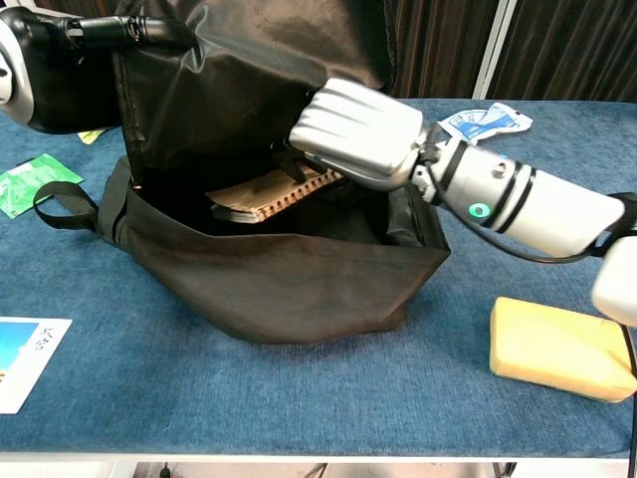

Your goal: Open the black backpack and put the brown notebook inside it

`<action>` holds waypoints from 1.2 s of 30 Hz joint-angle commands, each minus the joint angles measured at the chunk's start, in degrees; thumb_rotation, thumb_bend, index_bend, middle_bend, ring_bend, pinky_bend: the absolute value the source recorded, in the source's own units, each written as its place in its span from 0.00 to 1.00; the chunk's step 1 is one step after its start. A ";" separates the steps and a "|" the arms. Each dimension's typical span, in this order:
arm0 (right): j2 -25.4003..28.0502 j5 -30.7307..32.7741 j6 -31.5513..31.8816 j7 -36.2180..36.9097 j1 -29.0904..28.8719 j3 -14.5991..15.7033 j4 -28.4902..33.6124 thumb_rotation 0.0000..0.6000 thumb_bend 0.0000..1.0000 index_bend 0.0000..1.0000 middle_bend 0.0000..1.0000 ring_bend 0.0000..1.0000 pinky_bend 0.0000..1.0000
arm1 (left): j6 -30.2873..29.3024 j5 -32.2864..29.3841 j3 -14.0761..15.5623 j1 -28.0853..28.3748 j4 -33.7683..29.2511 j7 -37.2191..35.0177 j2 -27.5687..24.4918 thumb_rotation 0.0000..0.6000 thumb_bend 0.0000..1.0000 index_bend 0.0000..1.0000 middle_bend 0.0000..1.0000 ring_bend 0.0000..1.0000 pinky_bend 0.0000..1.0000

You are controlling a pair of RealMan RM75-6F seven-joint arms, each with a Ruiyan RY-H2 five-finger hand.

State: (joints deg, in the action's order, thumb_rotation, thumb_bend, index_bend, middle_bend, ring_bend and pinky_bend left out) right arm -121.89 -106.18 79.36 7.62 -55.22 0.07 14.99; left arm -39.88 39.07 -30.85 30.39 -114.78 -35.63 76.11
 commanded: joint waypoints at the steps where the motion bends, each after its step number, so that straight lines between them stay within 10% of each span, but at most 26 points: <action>1: -2.13 2.12 -2.35 -1.78 -0.70 -0.76 -1.52 1.00 0.48 0.88 0.67 0.56 0.45 | 1.26 0.15 -0.20 -0.28 -0.40 -1.39 -0.69 1.00 0.57 0.66 0.64 0.49 0.33; 11: -4.98 8.38 -2.62 -1.00 1.86 -3.89 2.44 1.00 0.03 0.35 0.31 0.24 0.22 | 2.84 -0.12 -0.12 -0.18 0.77 -4.42 -1.35 1.00 0.58 0.66 0.62 0.48 0.33; 17: -0.98 9.84 -0.62 0.04 6.55 -3.19 11.16 1.00 0.00 0.14 0.20 0.11 0.13 | 3.01 0.18 0.37 0.10 2.41 -5.24 -0.88 1.00 0.57 0.65 0.60 0.47 0.33; 36: 36.69 3.66 20.92 -12.62 29.63 10.04 54.11 1.00 0.00 0.13 0.23 0.08 0.17 | -2.03 14.24 7.11 -0.52 7.33 3.07 0.65 1.00 0.57 0.55 0.48 0.37 0.32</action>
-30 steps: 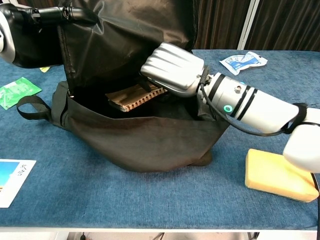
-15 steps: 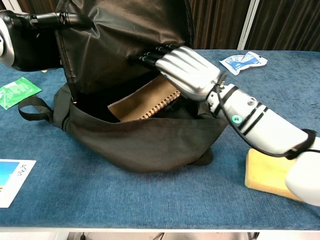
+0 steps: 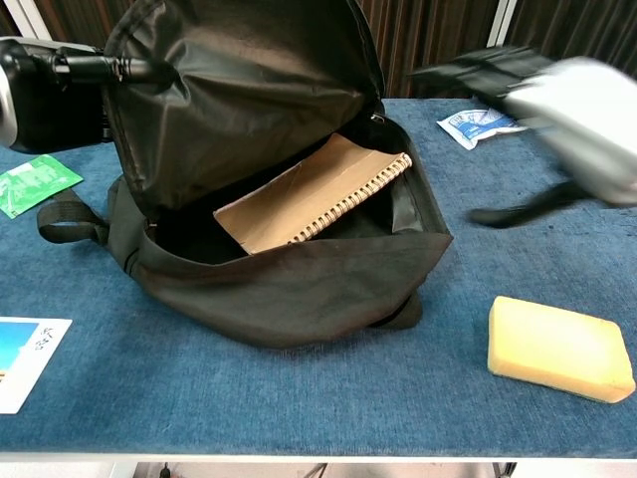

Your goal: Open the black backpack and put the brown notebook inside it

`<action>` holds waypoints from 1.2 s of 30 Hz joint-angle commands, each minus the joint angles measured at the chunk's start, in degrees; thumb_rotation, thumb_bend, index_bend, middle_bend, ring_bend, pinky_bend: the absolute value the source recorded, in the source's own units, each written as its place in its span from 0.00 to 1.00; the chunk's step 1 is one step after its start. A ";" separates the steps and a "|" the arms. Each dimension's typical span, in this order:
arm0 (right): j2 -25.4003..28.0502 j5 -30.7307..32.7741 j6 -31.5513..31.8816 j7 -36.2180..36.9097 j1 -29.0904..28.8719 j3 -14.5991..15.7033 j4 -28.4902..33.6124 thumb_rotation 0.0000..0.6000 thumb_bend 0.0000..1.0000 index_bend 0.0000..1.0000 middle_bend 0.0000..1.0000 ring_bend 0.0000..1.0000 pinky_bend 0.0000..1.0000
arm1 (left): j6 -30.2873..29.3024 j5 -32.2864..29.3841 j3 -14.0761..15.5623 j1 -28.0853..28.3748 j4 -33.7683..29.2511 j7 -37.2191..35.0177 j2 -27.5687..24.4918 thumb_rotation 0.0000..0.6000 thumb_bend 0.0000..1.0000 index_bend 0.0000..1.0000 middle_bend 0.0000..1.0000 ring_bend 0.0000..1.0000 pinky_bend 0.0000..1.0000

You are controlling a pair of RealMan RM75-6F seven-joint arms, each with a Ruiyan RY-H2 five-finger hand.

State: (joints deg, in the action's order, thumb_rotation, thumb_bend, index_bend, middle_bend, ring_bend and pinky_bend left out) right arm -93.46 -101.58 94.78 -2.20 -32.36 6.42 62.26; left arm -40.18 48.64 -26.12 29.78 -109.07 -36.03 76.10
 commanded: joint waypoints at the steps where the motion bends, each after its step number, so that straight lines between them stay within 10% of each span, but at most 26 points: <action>1: 9.99 -0.48 6.45 -2.67 8.19 4.11 8.25 1.00 0.00 0.13 0.23 0.08 0.17 | -1.78 6.80 3.23 0.29 2.27 4.81 0.67 1.00 0.57 0.51 0.46 0.35 0.32; 7: 17.82 2.94 10.91 0.71 15.36 4.57 12.14 1.00 0.00 0.14 0.20 0.08 0.17 | 1.91 18.29 9.01 2.97 3.61 13.01 -2.10 1.00 0.50 0.30 0.30 0.22 0.28; 13: 19.69 7.95 12.81 6.02 19.79 0.90 10.76 1.00 0.00 0.14 0.19 0.08 0.17 | 2.88 25.66 13.28 4.52 -0.33 20.41 -7.10 1.00 0.12 0.21 0.22 0.18 0.25; 22: 23.79 14.31 3.85 11.76 22.16 -1.20 12.62 1.00 0.00 0.12 0.18 0.08 0.17 | -15.00 35.39 14.79 -4.54 -4.48 17.44 -16.74 1.00 0.09 0.21 0.24 0.18 0.26; 30: 29.57 15.71 -4.37 22.15 21.63 -1.86 16.84 1.00 0.15 0.12 0.18 0.08 0.19 | -38.00 27.36 15.33 -13.97 8.26 50.48 -13.72 1.00 0.09 0.27 0.27 0.18 0.24; 36: 32.37 13.26 -6.09 22.81 22.58 -0.72 19.88 1.00 0.15 0.02 0.09 0.00 0.03 | -44.74 28.61 19.84 -20.53 12.64 51.26 -14.63 1.00 0.09 0.24 0.25 0.18 0.20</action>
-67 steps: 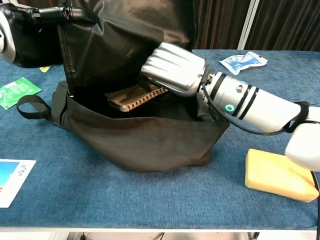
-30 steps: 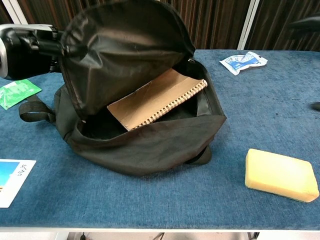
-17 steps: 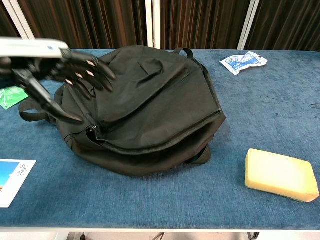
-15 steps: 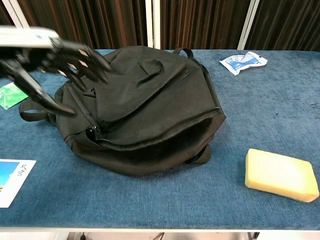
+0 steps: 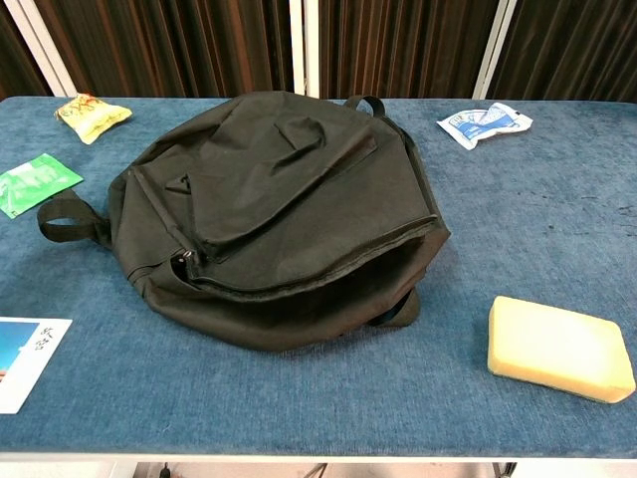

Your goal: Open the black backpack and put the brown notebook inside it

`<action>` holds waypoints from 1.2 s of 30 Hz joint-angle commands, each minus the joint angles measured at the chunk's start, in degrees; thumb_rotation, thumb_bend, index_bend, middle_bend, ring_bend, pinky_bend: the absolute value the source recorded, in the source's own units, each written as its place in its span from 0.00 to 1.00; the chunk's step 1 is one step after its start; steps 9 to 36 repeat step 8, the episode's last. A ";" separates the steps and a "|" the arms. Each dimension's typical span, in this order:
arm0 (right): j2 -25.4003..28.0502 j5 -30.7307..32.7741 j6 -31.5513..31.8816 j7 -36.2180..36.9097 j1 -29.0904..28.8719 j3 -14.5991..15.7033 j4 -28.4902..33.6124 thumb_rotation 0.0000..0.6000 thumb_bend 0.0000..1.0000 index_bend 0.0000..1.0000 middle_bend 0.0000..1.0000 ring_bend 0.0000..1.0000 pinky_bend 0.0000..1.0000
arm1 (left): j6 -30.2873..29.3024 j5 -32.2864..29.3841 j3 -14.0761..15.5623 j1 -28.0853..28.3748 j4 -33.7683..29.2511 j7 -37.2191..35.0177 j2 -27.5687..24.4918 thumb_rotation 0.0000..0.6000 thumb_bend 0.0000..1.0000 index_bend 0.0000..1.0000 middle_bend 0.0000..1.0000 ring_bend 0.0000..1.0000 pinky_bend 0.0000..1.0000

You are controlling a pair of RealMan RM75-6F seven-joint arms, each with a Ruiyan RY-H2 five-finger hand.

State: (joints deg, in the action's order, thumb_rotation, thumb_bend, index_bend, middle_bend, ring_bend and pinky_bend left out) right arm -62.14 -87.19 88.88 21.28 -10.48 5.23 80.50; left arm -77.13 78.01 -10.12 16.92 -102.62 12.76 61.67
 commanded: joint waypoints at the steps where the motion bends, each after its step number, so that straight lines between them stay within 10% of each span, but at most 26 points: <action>1: 1.21 -1.47 0.29 -1.24 1.10 0.49 2.23 1.00 0.15 0.01 0.08 0.00 0.01 | -9.06 -0.04 4.52 -8.65 6.72 2.46 -0.24 1.00 0.09 0.23 0.25 0.18 0.19; 8: 0.52 -4.25 3.57 -2.93 3.99 0.46 4.31 1.00 0.16 0.01 0.08 0.00 0.00 | -17.93 6.08 8.72 -15.24 9.53 -1.48 1.70 1.00 0.09 0.23 0.23 0.17 0.19; 36: 0.52 -4.25 3.57 -2.93 3.99 0.46 4.31 1.00 0.16 0.01 0.08 0.00 0.00 | -17.93 6.08 8.72 -15.24 9.53 -1.48 1.70 1.00 0.09 0.23 0.23 0.17 0.19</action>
